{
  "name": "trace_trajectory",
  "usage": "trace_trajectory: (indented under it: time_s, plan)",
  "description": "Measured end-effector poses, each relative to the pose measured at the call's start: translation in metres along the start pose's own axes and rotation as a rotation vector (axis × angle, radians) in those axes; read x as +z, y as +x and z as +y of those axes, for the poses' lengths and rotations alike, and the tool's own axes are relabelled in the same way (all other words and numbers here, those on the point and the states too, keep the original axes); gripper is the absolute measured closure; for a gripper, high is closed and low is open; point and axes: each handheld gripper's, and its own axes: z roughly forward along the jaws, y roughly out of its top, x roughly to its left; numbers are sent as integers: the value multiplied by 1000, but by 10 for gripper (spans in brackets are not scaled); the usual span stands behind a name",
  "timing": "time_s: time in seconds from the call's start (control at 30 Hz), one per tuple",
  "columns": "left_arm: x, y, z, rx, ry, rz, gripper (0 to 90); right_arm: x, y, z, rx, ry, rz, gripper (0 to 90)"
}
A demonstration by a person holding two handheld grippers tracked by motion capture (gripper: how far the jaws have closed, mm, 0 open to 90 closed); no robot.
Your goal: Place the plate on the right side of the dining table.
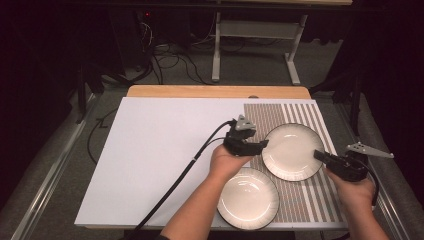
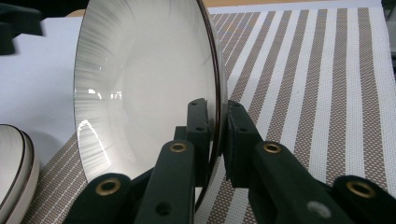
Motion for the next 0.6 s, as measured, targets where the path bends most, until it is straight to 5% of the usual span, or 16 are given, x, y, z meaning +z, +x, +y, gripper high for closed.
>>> trace_trajectory:
  time_s: [0.6]
  plan:
    - [-151, 55, -77, -45, -127, 167, 279, 15, -1, 11, 19, 49, -40, 827]
